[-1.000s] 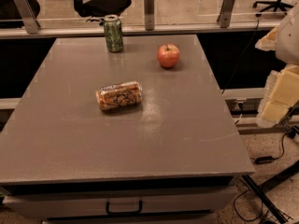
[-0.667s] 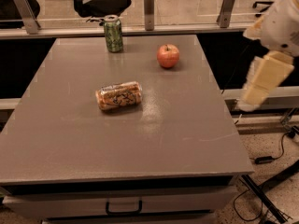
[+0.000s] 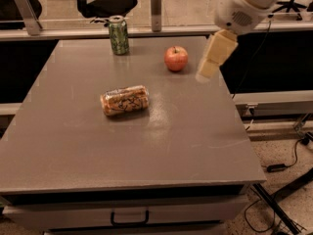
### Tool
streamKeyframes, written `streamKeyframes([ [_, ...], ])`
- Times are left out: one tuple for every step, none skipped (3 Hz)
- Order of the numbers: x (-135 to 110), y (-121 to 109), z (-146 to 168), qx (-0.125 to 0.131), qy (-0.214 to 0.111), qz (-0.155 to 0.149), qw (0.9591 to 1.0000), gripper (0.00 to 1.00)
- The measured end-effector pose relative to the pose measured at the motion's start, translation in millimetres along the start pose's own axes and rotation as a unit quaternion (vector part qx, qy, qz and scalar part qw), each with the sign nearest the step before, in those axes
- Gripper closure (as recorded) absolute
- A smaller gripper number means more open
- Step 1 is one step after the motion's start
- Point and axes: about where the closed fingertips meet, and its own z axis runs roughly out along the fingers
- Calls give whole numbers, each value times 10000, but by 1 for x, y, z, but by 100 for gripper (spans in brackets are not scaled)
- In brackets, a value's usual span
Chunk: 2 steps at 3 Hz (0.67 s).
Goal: Knock green can over
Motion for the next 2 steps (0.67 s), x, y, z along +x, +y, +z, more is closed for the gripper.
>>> streamKeyframes([
  [-42, -36, 38, -35, -205, 51, 9998, 0],
  [-66, -62, 69, -118, -411, 378, 9984, 0],
])
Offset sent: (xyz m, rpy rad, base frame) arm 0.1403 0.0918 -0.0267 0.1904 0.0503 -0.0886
